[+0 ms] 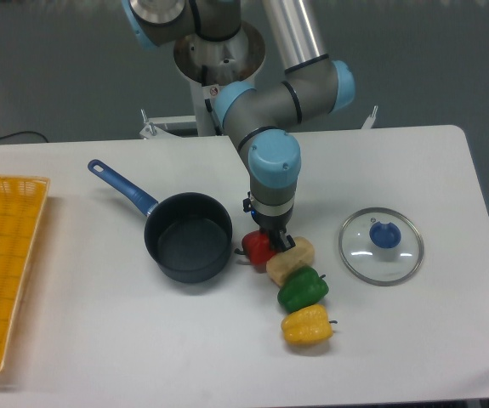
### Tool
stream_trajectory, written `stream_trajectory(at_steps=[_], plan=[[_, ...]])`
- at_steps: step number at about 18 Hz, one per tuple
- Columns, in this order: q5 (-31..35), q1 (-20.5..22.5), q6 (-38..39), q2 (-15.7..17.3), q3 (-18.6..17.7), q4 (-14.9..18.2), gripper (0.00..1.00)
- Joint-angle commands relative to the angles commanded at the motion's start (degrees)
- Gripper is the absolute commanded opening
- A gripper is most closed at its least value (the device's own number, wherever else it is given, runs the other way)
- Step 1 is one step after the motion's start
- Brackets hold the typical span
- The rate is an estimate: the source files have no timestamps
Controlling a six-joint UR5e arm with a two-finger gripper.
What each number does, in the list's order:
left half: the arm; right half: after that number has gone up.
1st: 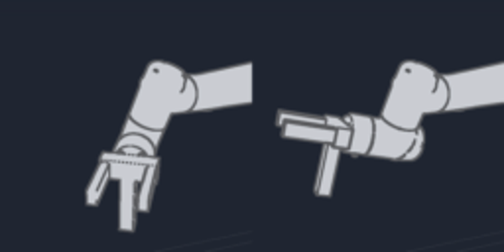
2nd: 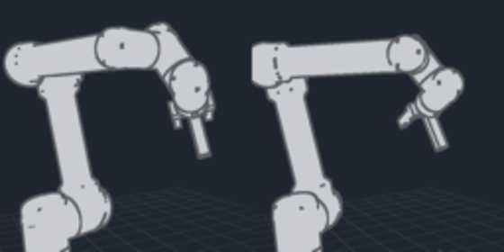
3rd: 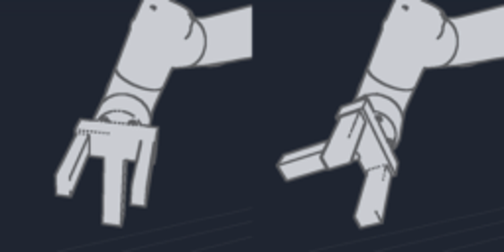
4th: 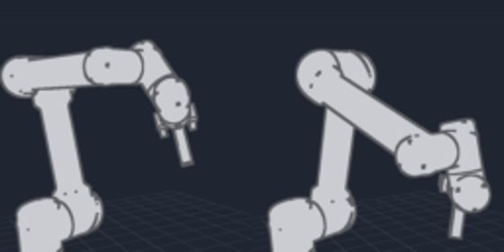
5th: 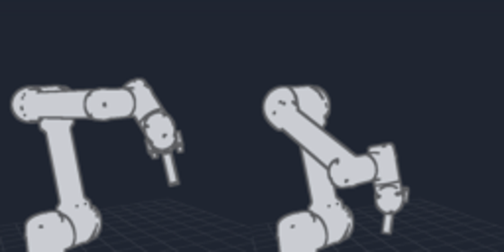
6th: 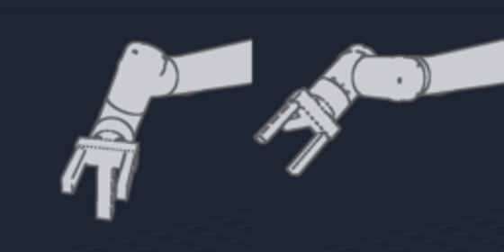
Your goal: Pick up the red pepper
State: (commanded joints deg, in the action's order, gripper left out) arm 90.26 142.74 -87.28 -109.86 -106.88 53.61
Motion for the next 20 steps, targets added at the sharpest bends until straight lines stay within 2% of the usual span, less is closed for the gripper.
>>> stream_trajectory(at_steps=[7,15,18,20], plan=[[0.18,0.0,0.53,0.0,-0.18,0.0,0.27],[0.26,0.0,0.97,0.44,0.0,0.09,0.26],[0.0,0.26,0.7,0.88,0.35,0.26,0.21],[0.0,0.44,0.79,1.23,0.53,0.79,0.12]])
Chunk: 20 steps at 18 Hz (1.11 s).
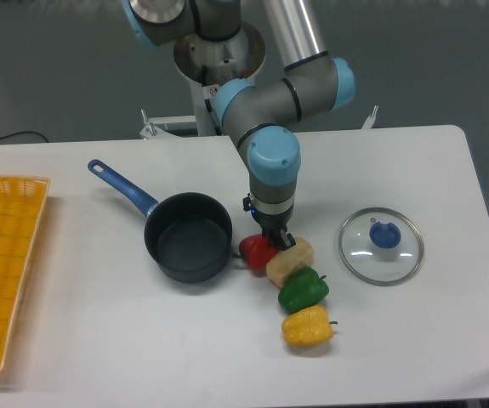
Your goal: Pick up the red pepper
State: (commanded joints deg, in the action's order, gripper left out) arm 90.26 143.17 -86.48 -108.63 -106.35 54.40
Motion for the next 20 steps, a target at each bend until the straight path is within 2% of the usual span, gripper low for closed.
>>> stream_trajectory(at_steps=[1,2,3,4,7,8,12,16,20], plan=[[0.0,0.09,0.0,0.17,0.17,0.09,0.12],[0.0,0.09,0.0,0.26,0.18,0.09,0.19],[-0.09,0.0,-0.17,0.26,0.26,0.0,0.44],[-0.09,-0.17,-0.18,0.18,0.35,0.0,0.64],[-0.79,-0.87,0.17,-0.26,1.75,-0.17,0.95],[-0.88,-1.49,0.87,-0.52,2.19,-0.09,1.0],[-1.76,-3.77,12.73,-2.54,3.34,-0.52,1.0],[-1.67,-5.27,13.27,-4.48,5.18,-0.61,1.0],[-1.76,-5.71,13.8,-4.66,4.4,-0.61,1.0]])
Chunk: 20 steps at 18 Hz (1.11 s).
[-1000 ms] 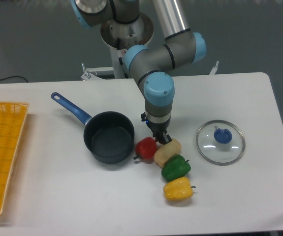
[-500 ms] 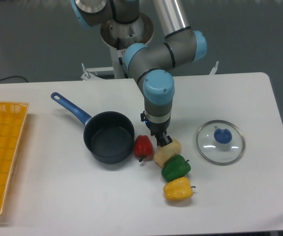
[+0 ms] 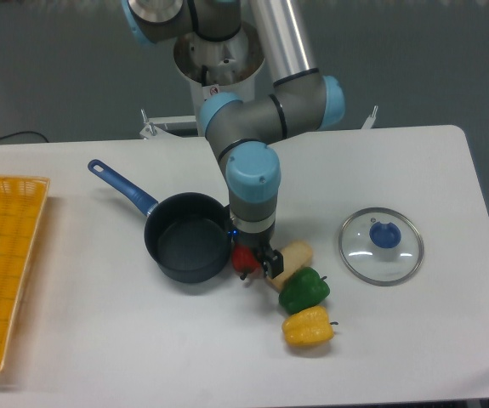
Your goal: Pick up the red pepper
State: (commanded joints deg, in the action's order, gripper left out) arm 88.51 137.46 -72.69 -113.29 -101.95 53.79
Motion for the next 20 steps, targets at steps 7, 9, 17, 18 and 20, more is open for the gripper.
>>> stream_trajectory(at_steps=[7,9,17,18,20], plan=[[0.18,0.18,6.59,0.09,-0.53,-0.09,1.0],[0.26,0.26,6.77,0.18,-0.62,0.0,1.0],[0.53,1.41,5.45,1.93,-0.79,0.0,1.0],[0.61,1.41,4.58,2.2,-0.71,0.17,0.99],[0.96,1.41,0.46,2.99,-0.97,0.26,0.72]])
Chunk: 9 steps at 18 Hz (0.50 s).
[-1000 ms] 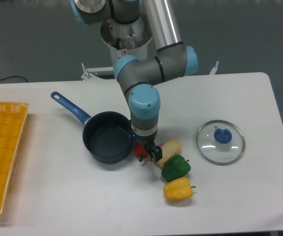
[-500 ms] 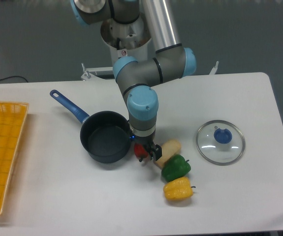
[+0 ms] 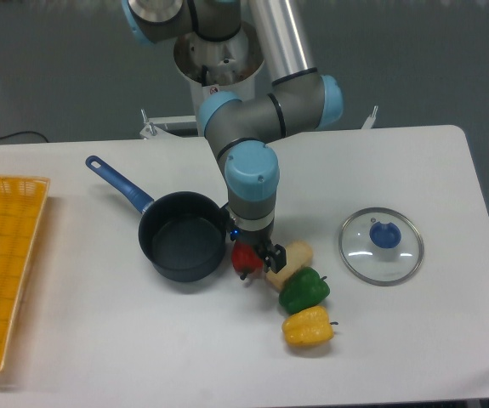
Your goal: Pick up the red pepper
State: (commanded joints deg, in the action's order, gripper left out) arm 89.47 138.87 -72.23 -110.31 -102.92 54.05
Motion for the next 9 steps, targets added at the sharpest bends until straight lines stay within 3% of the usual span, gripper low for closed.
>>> stream_trajectory(at_steps=[3,7,9], plan=[[0.96,0.0,-0.99,1.4,-1.92,0.09,0.34],[7.55,-0.79,-5.89,1.85,-3.34,0.09,0.03],[8.26,-2.1,-6.35,1.76,-3.86,0.0,0.0]])
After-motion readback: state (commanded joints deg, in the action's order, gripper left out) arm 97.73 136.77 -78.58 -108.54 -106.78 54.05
